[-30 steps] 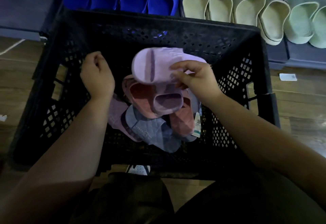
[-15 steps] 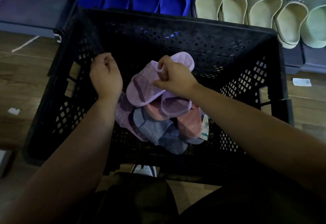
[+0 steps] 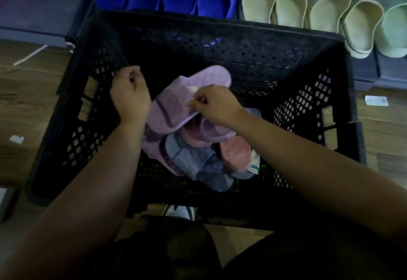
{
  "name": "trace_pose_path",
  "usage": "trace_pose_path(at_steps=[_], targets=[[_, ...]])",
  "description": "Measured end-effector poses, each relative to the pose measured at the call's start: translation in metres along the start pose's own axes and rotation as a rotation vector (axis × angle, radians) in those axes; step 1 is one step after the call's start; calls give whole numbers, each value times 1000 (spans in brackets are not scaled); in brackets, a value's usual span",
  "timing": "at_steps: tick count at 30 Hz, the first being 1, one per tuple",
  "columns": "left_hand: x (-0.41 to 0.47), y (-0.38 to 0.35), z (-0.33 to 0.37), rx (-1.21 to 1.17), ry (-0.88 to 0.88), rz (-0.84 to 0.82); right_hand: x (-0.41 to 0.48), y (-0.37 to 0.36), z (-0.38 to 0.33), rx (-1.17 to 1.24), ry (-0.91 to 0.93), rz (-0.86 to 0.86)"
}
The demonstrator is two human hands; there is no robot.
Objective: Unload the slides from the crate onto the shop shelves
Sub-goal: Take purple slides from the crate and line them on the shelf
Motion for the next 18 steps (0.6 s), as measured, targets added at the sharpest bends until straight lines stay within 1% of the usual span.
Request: trace_pose_path(at_steps=[2, 4, 6, 9, 12, 13, 15, 17, 18], targets=[[2, 4, 0, -9, -10, 29, -2, -2, -16, 20, 97, -41], [4, 7, 0, -11, -22, 53, 2, -8, -28, -25, 180, -86], [3, 8, 0, -9, -35, 61, 8, -17, -30, -88, 200, -137], [2, 6, -2, -11, -45, 52, 15, -25, -15, -118, 132, -183], [3, 5, -5, -13, -45, 43, 15, -26, 6, -176, 12, -206], [3, 4, -4, -9, -49, 33, 17, -28, 13, -220, -19, -232], [2, -1, -5, -3, -56, 4, 20, -34, 27, -259, -66, -340], [1, -4, -6, -4, -52, -24, 22, -32, 35, -214, -60, -410], [0, -5, -7, -6, -49, -30, 21, -28, 38, -186, -51, -412]])
Point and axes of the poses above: each hand's wrist, its own x-axis towards the middle knuckle, its own y-axis out of the back of the hand, z = x × y, the point moved 8 cm from there along x, towards the middle knuckle, and after that the axes turned 3 degrees about y, right-handed, at the moved point
